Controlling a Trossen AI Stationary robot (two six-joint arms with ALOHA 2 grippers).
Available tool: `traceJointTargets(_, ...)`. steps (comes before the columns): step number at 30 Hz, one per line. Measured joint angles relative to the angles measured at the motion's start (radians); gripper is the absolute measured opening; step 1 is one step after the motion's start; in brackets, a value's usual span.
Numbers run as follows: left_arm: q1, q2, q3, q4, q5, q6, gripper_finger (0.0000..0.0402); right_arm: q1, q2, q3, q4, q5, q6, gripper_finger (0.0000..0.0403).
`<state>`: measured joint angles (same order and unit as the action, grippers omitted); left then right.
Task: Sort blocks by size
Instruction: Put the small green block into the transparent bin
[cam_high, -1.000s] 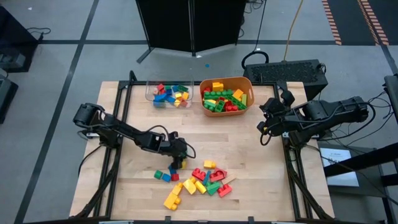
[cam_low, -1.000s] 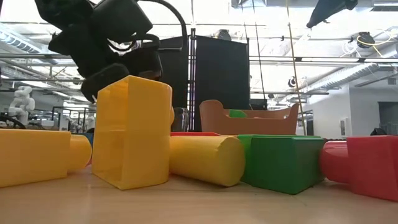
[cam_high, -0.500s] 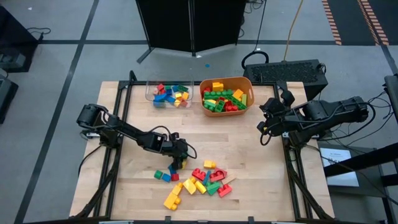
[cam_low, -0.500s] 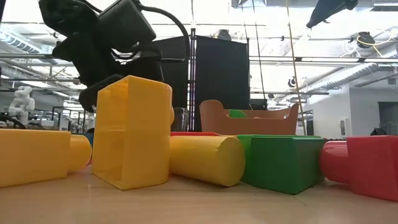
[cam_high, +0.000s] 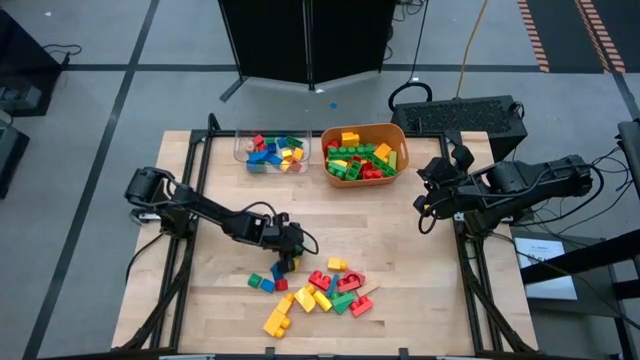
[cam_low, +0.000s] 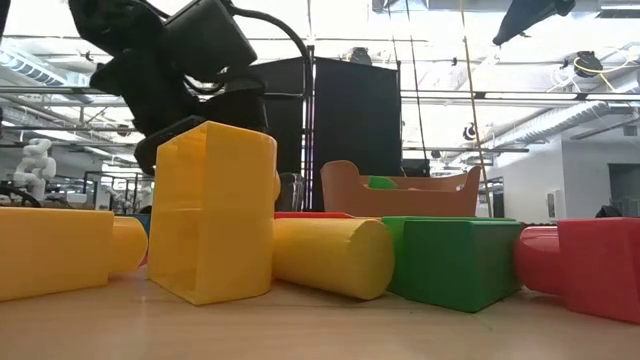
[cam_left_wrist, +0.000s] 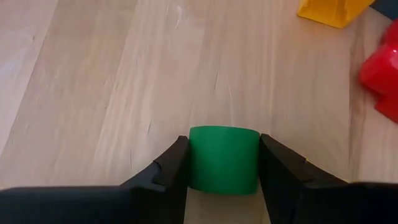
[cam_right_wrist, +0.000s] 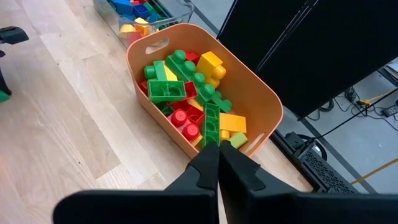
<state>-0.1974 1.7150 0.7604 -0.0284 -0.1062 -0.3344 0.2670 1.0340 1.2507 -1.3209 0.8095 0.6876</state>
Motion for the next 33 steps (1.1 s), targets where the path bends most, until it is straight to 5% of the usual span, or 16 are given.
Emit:
traceJointTargets(15, 0.201, -0.030, 0.223, -0.181, -0.141, 0.100, 0.0143, 0.000, 0.000, 0.000, -0.001, 0.000, 0.000, 0.0004)
traceJointTargets(27, 0.547, -0.252, 0.279, -0.217, -0.328, 0.166, 0.0143, 0.000, 0.000, 0.000, -0.009, 0.001, -0.001, 0.0004)
traceJointTargets(33, 0.710, -0.251, 0.279, -0.238, -0.237, 0.200, 0.0143, 0.000, 0.000, 0.000, -0.009, 0.001, -0.017, 0.0004)
